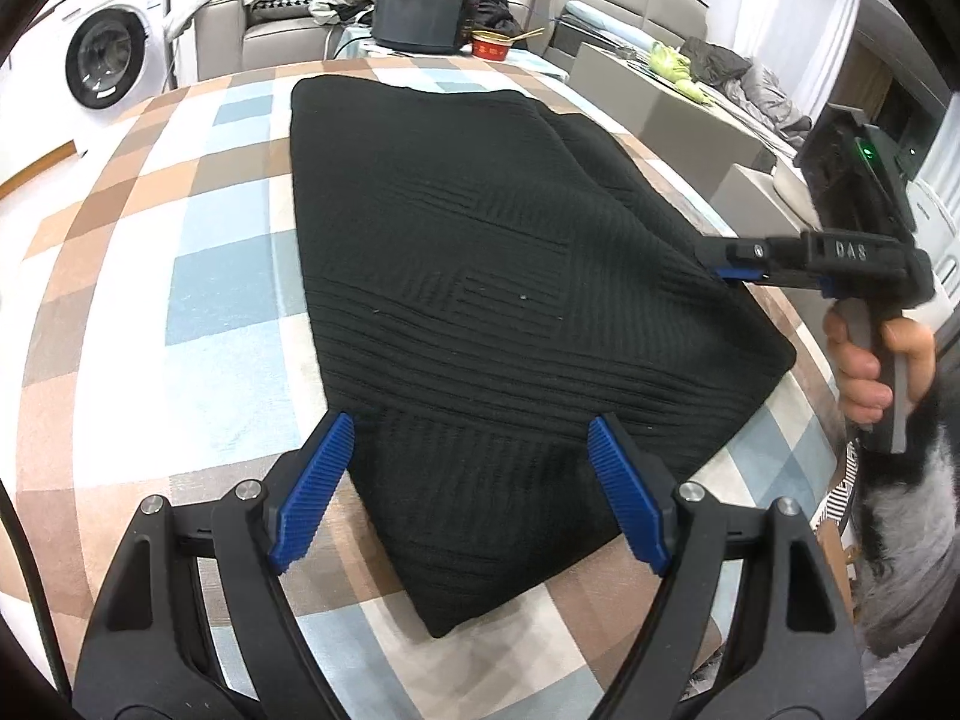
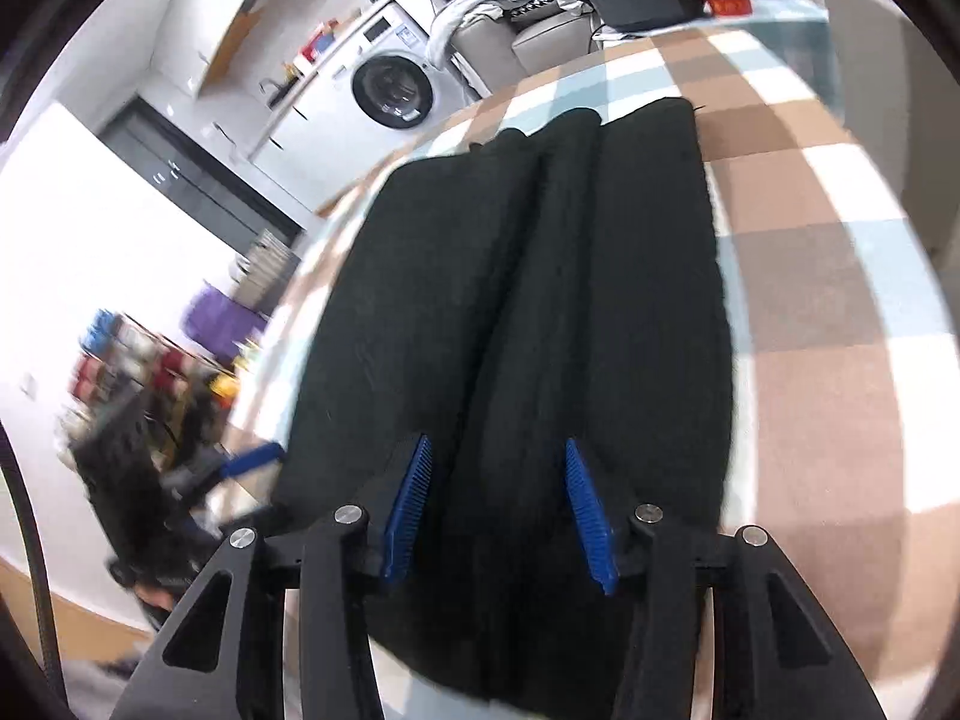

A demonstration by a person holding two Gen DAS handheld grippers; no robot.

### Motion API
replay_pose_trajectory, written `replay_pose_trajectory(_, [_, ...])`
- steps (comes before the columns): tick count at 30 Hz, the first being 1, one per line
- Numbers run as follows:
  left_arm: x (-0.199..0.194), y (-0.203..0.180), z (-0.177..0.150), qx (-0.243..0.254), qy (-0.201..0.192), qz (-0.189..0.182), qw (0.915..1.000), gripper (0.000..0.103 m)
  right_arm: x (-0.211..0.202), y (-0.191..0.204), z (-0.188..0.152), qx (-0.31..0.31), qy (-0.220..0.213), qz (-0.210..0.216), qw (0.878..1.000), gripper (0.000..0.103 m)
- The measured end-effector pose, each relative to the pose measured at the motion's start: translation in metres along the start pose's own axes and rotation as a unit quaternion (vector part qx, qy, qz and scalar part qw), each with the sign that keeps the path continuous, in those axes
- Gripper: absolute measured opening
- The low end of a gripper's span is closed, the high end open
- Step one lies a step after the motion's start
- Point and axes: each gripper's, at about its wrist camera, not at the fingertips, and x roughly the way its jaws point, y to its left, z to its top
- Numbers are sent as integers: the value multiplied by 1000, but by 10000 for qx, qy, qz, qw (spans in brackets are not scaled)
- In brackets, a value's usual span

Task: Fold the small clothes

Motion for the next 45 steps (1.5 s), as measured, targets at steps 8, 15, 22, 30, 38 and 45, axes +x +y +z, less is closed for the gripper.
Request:
replay_pose_trajectory(8, [2,6,-1,-86,36,30,10000,79,34,-3,36,197,188,530,9982,47])
replay_pose_trajectory(15, [0,8,0,-159,15,45,9999,79,52,18,50,-499,148,-143,9985,11])
replay_pose_trajectory(22, [-19,12,3,-221,-213,2,9995,79,-6,66,52,-1501,-565,-642,9850,8])
replay_pose_trajectory(30, [-15,11,0,-290,-136,10,9995,79,7,-1,33,-463,16,-1246,9911,16])
replay_pose_trajectory(38, [3,17,-1,-530,28,31,9986,79,-24,-8,2,-414,-136,-1409,9891,34])
replay_pose_trajectory(45, [12,10,1,-484,36,-9,9988,79,-57,-12,-26,-274,-506,-1434,9880,34])
